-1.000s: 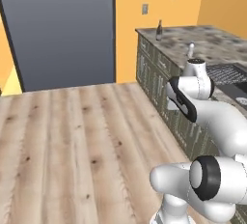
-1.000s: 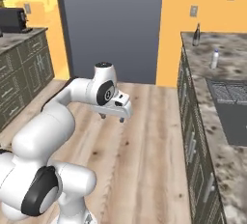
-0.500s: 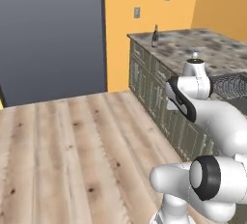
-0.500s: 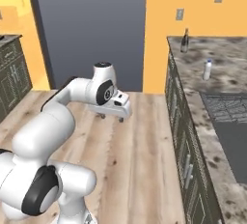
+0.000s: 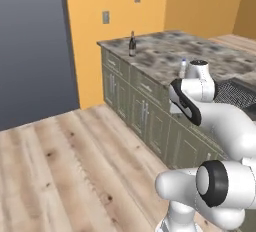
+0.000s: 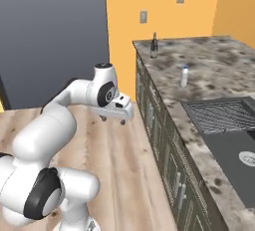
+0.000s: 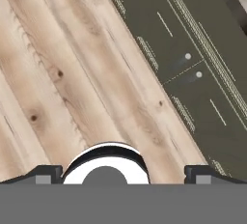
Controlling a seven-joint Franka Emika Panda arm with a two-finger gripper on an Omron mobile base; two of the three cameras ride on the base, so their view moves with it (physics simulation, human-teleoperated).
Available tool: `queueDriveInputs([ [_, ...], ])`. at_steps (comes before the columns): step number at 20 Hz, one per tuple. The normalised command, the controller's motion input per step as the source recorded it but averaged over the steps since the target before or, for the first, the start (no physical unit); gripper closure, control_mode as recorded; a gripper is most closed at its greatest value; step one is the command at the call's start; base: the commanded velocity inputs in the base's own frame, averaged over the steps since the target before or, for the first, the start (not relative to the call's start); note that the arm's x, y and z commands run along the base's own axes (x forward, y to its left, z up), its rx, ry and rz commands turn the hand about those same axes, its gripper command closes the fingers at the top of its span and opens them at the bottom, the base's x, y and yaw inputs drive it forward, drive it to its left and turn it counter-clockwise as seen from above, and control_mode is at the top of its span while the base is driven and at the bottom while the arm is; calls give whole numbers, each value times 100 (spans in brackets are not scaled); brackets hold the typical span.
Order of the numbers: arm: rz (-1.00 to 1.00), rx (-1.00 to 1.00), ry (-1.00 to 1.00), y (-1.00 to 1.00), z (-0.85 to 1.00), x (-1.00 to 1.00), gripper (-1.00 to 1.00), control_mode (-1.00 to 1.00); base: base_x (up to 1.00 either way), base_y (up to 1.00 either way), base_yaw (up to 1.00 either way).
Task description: Place the drinks on the dining counter in a tight cluster.
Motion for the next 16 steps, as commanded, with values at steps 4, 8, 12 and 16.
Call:
queueDriveInputs([
  [4, 0, 0, 0, 0, 0, 0, -100, 100, 67, 40, -42],
  [8, 0, 0, 0, 0, 0, 0, -100, 100, 66, 41, -41],
  [12, 0, 0, 0, 0, 0, 0, -100, 100, 59, 54, -26],
  [16, 0, 0, 0, 0, 0, 0, -100, 100, 60, 48, -35],
])
